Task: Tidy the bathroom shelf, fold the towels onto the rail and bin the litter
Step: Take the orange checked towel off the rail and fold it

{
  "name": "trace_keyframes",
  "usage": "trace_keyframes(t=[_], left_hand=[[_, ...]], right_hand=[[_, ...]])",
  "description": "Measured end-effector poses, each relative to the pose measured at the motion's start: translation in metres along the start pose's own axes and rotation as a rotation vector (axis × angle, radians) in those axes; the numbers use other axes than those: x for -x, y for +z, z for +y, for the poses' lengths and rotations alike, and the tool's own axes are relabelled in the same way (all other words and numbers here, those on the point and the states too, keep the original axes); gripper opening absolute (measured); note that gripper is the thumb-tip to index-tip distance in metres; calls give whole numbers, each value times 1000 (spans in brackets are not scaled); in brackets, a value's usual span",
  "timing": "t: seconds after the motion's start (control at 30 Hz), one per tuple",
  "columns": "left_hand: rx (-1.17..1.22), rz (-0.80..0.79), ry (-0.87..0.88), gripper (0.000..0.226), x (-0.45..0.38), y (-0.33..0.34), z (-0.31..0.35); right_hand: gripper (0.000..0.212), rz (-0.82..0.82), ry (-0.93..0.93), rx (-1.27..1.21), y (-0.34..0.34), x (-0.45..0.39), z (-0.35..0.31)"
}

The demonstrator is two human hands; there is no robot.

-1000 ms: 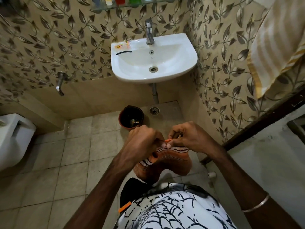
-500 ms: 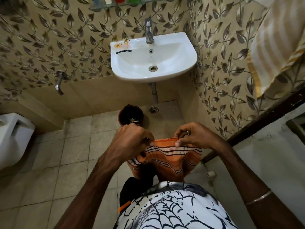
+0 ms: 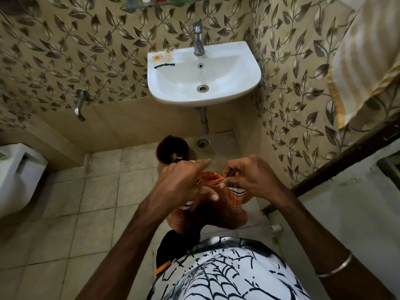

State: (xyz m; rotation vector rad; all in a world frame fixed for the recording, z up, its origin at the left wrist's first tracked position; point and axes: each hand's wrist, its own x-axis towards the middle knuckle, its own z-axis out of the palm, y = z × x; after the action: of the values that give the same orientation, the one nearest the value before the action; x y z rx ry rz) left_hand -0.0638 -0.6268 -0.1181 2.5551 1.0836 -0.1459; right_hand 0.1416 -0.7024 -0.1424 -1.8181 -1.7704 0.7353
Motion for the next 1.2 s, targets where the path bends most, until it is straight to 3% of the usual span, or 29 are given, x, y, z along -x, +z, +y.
trace_keyframes(t=[0.17, 0.3, 0.43, 0.57, 0.83, 0.97, 1.03, 1.13, 1.2], left_hand=[[21, 49, 80, 33, -10, 4, 17], [-16, 70, 109, 15, -7, -2, 18], [-33, 96, 139, 17, -5, -3, 17], [-55, 121, 125, 18, 0, -8, 6], [-22, 192, 101, 16, 8, -11, -9], [-47, 139, 53, 15, 7, -9, -15], [-75, 92, 18, 27, 6, -7, -19], [8, 67, 12, 76, 1, -1, -14], [54, 24, 30, 87, -5, 7, -1]], right_hand=[[17, -4, -46, 29, -3, 1, -7], [24, -106, 58, -43, -8, 0, 4], [30, -259, 137, -35, -9, -2, 16], [33, -297, 202, -147, -16, 3, 28], [20, -177, 178, -35, -16, 4, 30], [12, -108, 96, 55, -14, 8, 21], [13, -68, 44, 81, -14, 9, 17], [14, -49, 0, 94, -12, 8, 10], [14, -53, -50, 112, -10, 8, 4]])
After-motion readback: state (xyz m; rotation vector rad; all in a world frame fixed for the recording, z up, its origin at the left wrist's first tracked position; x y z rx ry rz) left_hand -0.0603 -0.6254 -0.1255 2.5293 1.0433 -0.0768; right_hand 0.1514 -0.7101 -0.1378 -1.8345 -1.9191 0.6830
